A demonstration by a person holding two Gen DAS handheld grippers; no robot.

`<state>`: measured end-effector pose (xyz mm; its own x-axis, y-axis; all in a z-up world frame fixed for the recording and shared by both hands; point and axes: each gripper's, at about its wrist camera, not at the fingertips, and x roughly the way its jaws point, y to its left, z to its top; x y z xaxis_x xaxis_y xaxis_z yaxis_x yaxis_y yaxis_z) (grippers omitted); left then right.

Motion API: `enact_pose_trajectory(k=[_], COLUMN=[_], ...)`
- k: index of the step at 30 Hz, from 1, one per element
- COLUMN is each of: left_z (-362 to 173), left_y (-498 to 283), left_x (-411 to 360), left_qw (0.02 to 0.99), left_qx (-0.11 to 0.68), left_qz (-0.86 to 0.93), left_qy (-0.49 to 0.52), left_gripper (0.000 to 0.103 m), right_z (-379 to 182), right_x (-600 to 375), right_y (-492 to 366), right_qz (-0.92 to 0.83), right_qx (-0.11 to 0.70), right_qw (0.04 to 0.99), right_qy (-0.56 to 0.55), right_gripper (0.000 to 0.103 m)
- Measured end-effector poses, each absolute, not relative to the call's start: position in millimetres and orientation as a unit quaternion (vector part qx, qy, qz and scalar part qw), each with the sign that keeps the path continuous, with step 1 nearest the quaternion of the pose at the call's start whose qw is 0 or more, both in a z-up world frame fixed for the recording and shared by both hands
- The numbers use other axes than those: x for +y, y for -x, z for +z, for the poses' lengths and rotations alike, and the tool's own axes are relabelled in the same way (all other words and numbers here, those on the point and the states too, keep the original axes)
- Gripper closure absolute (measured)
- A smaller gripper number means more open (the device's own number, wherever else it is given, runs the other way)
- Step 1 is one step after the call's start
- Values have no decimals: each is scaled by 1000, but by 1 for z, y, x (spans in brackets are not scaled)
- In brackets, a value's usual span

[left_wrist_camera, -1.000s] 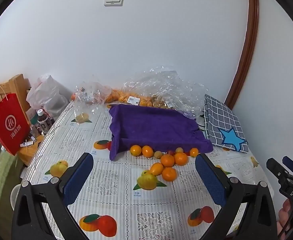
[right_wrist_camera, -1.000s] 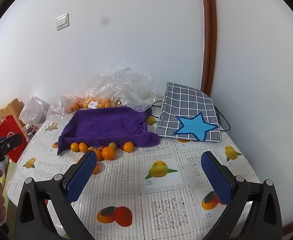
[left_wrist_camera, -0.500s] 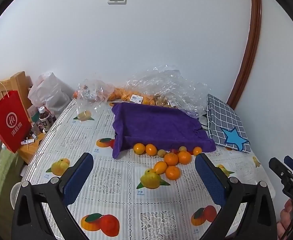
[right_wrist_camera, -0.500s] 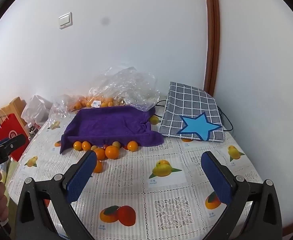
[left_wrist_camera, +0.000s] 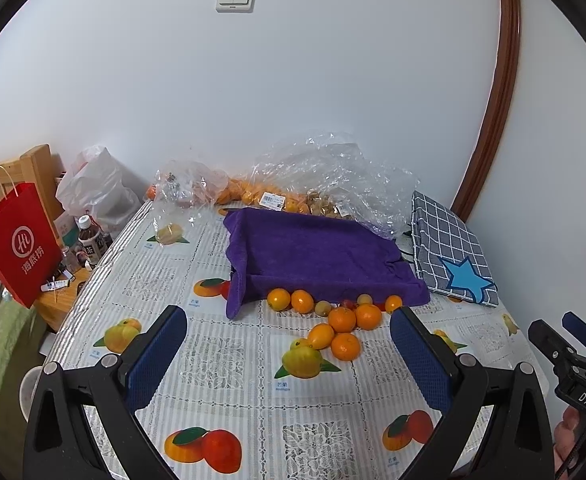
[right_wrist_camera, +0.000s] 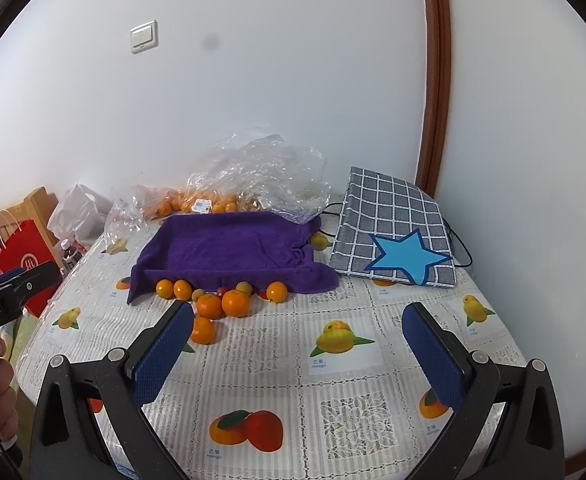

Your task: Organize fruits

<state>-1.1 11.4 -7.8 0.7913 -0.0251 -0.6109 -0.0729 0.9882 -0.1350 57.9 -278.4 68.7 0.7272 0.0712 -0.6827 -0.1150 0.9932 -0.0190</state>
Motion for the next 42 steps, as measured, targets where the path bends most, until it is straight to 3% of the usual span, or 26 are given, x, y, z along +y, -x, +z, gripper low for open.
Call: enact_pose_trajectory(k=[42], left_z=[-7], left_y=[11], left_x=[16], left_qw=[947], left_qx=[316], left_qz=[16], left_qy=[60], left_gripper=[1], right_z=[67], right_x=[-272], right_y=[-54], right_qz=[54], right_qx=[365], right_qw=[929], right_qy=[22], right_gripper=[0])
